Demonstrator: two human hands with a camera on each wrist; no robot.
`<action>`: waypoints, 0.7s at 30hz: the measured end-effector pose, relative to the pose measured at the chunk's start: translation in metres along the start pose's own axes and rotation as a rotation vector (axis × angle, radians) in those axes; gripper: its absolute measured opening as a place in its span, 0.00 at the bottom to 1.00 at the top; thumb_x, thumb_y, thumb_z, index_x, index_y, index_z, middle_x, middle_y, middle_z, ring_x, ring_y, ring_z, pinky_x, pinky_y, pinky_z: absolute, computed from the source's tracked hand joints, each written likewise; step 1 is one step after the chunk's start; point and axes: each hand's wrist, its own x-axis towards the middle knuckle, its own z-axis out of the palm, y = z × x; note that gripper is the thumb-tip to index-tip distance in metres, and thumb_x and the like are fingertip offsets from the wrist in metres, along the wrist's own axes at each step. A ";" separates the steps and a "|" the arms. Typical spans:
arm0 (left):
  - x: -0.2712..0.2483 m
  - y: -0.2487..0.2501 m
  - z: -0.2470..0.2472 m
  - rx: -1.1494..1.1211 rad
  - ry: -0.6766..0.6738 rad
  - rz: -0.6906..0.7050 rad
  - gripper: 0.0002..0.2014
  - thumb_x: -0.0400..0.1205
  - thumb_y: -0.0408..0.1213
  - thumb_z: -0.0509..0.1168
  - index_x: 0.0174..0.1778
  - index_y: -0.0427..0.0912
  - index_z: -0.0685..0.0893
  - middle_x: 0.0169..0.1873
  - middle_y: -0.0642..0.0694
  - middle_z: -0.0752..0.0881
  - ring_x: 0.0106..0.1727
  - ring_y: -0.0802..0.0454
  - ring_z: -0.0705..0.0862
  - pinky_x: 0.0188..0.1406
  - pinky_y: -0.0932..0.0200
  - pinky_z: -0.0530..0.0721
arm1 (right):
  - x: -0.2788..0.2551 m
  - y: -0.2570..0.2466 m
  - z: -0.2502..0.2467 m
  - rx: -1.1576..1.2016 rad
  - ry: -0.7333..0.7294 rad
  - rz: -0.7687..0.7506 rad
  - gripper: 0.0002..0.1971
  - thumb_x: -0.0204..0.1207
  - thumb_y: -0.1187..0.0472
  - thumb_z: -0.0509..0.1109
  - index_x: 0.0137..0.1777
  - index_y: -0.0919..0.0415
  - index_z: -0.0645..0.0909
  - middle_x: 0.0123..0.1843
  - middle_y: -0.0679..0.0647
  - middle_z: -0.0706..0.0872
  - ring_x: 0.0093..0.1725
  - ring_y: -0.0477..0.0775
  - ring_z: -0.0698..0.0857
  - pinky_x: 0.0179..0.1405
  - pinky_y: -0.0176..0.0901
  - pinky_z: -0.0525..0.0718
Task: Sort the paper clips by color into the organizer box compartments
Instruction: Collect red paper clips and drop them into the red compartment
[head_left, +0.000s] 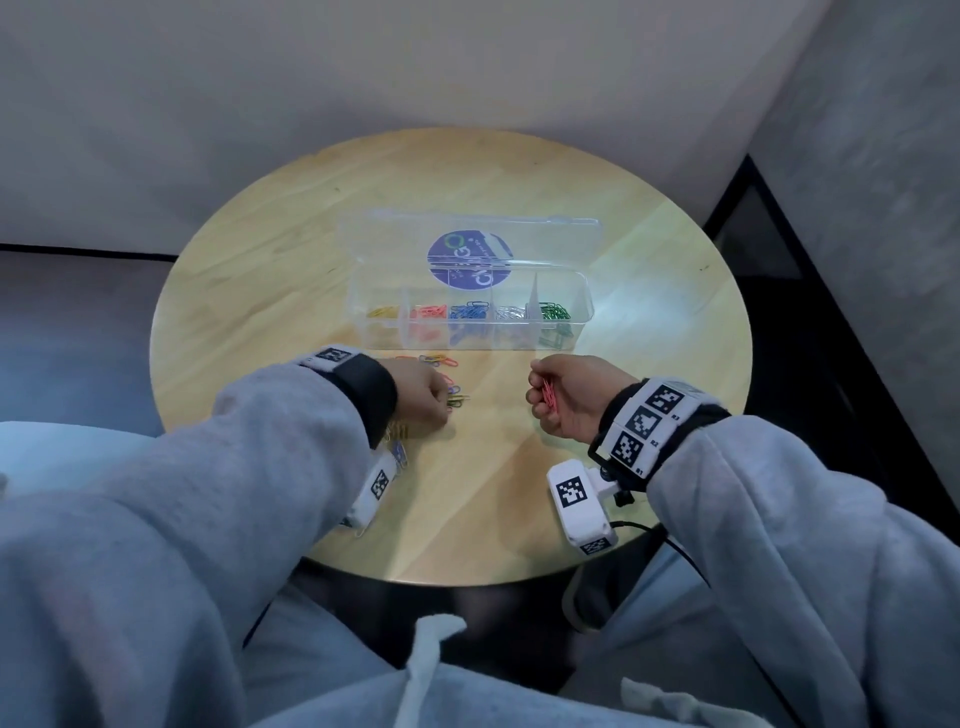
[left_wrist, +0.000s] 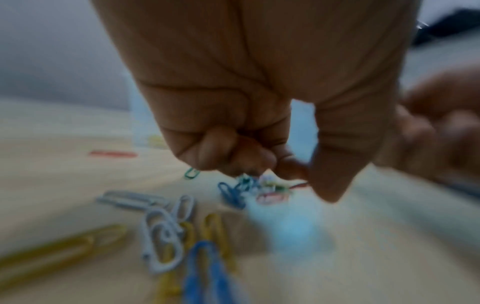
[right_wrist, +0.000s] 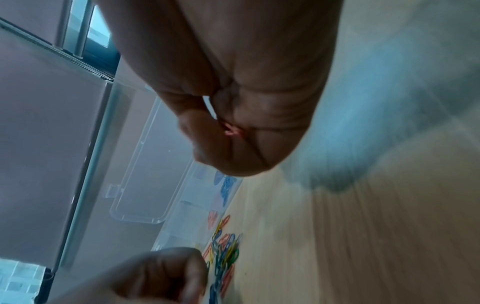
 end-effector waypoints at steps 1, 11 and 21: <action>-0.003 -0.004 -0.004 -0.234 -0.027 -0.014 0.12 0.74 0.31 0.66 0.26 0.46 0.75 0.27 0.48 0.77 0.30 0.53 0.73 0.31 0.64 0.72 | -0.001 0.000 0.002 -0.030 0.002 -0.001 0.19 0.85 0.58 0.53 0.30 0.59 0.69 0.28 0.53 0.71 0.20 0.46 0.69 0.13 0.30 0.65; -0.018 -0.006 -0.026 -1.277 -0.012 -0.036 0.12 0.68 0.21 0.55 0.27 0.43 0.65 0.27 0.46 0.74 0.21 0.57 0.69 0.13 0.73 0.66 | -0.007 -0.006 0.021 -0.182 -0.021 0.023 0.16 0.84 0.56 0.56 0.34 0.59 0.70 0.29 0.51 0.68 0.25 0.46 0.67 0.21 0.32 0.65; -0.007 0.010 -0.007 0.137 0.165 0.039 0.07 0.76 0.35 0.69 0.39 0.49 0.77 0.47 0.50 0.84 0.43 0.52 0.75 0.27 0.64 0.66 | -0.009 -0.007 0.017 -0.227 0.019 0.012 0.16 0.84 0.55 0.57 0.35 0.58 0.70 0.29 0.51 0.68 0.26 0.46 0.65 0.24 0.32 0.64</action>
